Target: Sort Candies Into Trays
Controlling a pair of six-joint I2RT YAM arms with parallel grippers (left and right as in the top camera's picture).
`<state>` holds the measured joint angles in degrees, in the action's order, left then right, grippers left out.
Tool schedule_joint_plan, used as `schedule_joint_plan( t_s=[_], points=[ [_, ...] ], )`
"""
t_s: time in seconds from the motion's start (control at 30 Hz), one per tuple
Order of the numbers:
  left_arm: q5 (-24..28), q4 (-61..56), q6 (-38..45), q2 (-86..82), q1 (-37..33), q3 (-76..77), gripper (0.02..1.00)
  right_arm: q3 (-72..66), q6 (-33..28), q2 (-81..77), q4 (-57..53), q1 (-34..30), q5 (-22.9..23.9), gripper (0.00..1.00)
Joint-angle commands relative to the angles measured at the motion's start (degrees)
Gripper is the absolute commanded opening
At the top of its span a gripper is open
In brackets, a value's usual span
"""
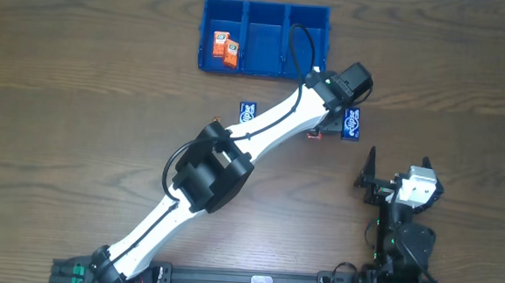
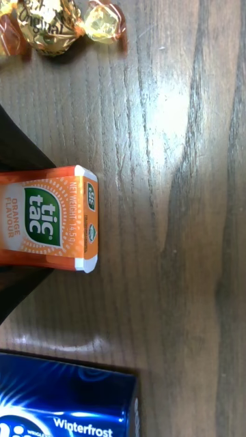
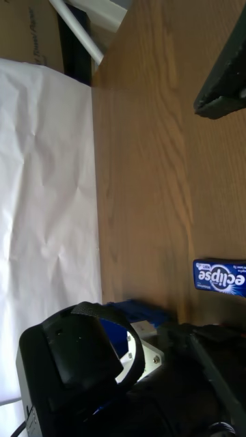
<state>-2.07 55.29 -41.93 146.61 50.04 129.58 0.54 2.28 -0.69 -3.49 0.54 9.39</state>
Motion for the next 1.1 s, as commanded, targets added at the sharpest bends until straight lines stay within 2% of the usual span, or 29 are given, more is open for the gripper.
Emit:
schedule_joint_plan(
  t_s=[0.03,0.17,0.27,0.47,0.57,0.7,0.93,1.1],
  points=[
    [-0.85,0.35,0.15,1.57,-0.13,0.35,0.308,-0.07,-0.44,0.28,-0.24,-0.28,-0.07,0.996],
    [-1.4,0.59,1.38,-0.22,-0.83,1.97,0.299,-0.07,-0.44,0.28,-0.24,-0.28,-0.07,0.998],
    [-4.46,0.94,3.32,-4.37,-2.45,3.04,0.297,-0.07,-0.44,0.28,-0.24,-0.28,-0.07,0.998],
    [-10.56,1.79,11.15,-18.73,-11.5,3.04,0.29,-0.07,-0.44,0.28,-0.24,-0.28,-0.07,0.998],
    [-10.54,3.32,15.23,-23.76,-19.3,3.04,0.275,-0.07,-0.44,0.28,-0.24,-0.28,-0.07,0.998],
    [-8.15,3.58,17.38,-22.75,-24.65,2.93,0.272,-0.07,-0.44,0.28,-0.24,-0.28,-0.07,0.998],
    [-4.22,2.71,21.7,-16.44,-28.79,2.91,0.27,-0.07,-0.44,0.28,-0.24,-0.28,-0.07,0.998],
    [-3.78,2.71,22.25,-11.54,-29.27,2.91,0.272,-0.07,-0.44,0.28,-0.24,-0.28,-0.07,0.998]
  ],
)
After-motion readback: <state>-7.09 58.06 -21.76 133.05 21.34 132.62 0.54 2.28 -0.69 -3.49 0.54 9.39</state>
